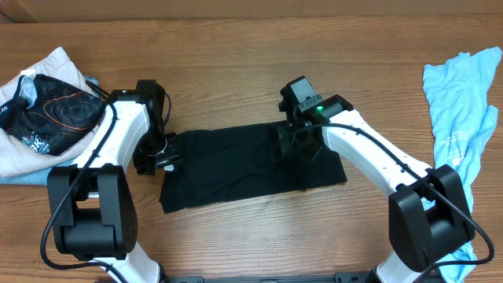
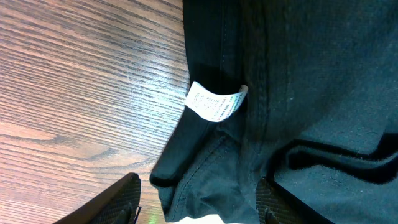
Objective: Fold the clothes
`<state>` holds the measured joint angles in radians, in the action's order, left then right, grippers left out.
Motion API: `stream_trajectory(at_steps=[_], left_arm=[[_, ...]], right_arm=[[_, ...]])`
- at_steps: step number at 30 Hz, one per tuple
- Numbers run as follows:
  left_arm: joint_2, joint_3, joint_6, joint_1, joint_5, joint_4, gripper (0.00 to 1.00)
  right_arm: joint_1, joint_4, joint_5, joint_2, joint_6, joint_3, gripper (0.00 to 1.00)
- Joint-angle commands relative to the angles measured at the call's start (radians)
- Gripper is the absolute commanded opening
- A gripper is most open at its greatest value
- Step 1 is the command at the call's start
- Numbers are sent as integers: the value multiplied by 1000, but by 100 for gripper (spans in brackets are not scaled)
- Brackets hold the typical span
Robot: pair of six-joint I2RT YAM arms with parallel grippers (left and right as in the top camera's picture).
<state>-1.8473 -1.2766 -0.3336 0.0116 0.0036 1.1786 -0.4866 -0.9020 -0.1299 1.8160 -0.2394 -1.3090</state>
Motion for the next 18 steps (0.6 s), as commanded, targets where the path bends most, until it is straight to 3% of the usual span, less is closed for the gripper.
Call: stream_trajectory(at_steps=[1, 18], left_arm=[[23, -17, 19, -5, -3, 3, 63], [23, -17, 19, -5, -4, 21, 67]], right_arm=[[1, -14, 28, -4, 11, -26, 35], [-1, -146, 55, -4, 3, -13, 39]])
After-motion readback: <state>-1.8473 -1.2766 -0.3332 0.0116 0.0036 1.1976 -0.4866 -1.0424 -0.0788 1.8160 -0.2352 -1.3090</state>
